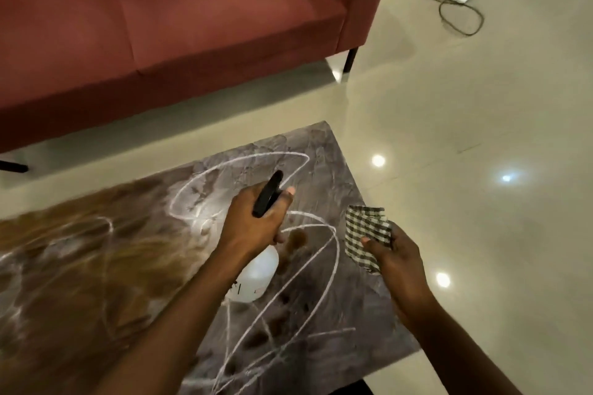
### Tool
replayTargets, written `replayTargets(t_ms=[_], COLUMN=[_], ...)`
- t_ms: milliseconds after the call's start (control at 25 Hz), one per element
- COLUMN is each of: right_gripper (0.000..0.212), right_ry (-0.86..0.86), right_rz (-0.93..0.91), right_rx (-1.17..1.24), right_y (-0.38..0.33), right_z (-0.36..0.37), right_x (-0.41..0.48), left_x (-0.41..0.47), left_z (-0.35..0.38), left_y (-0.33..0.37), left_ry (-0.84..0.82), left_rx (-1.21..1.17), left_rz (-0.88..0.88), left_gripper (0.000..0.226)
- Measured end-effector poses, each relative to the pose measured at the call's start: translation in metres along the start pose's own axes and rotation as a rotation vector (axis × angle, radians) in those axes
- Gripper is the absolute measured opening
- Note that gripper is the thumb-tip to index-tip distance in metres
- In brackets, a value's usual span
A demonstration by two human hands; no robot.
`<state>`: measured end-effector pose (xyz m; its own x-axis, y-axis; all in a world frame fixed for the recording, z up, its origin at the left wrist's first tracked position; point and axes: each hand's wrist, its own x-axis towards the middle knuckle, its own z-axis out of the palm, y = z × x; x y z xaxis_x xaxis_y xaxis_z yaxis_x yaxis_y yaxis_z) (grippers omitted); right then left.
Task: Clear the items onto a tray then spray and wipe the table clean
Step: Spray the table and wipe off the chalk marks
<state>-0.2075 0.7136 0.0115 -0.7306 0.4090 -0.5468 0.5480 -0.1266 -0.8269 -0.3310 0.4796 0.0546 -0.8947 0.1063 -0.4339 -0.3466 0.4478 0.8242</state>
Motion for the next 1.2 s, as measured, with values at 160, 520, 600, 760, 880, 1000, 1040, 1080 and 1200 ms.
replayTargets(t_ms=[160, 520, 600, 760, 880, 1000, 1040, 1080, 1200], right_gripper=[0.036, 0.034, 0.036, 0.040, 0.051, 0.061, 0.063, 0.064, 0.067], right_ry=[-0.069, 0.068, 0.101, 0.105, -0.146, -0.478, -0.633, -0.822, -1.007], right_rz=[-0.148, -0.378, -0.451, -0.684, -0.752, -0.807, -0.901, -1.015, -1.189], right_rx=[-0.190, -0.355, -0.407, -0.633, -0.954, -1.292, -1.325, -1.340, -1.413], right_y=[0.002, -0.015, -0.032, -0.059, -0.061, -0.035, -0.027, -0.017, -0.023], right_z=[-0.015, 0.007, 0.024, 0.064, 0.099, 0.111, 0.100, 0.082, 0.045], right_x=[0.075, 0.205, 0.230, 0.278, 0.310, 0.301, 0.290, 0.280, 0.291], left_x=[0.056, 0.112, 0.112, 0.111, 0.102, 0.093, 0.089, 0.086, 0.078], left_z=[0.054, 0.084, 0.081, 0.081, 0.082, 0.078, 0.078, 0.077, 0.077], left_y=[-0.011, -0.036, -0.038, -0.046, -0.051, -0.057, -0.059, -0.060, -0.064], left_ry=[0.056, -0.023, -0.042, 0.009, 0.020, 0.044, 0.045, 0.045, 0.033], left_rx=[-0.081, -0.035, -0.039, -0.025, -0.082, -0.114, -0.109, -0.089, -0.095], left_rz=[-0.002, -0.084, -0.108, -0.111, -0.057, -0.068, -0.084, -0.095, -0.117], left_gripper=[0.032, 0.042, 0.040, 0.050, 0.058, 0.060, 0.059, 0.057, 0.046])
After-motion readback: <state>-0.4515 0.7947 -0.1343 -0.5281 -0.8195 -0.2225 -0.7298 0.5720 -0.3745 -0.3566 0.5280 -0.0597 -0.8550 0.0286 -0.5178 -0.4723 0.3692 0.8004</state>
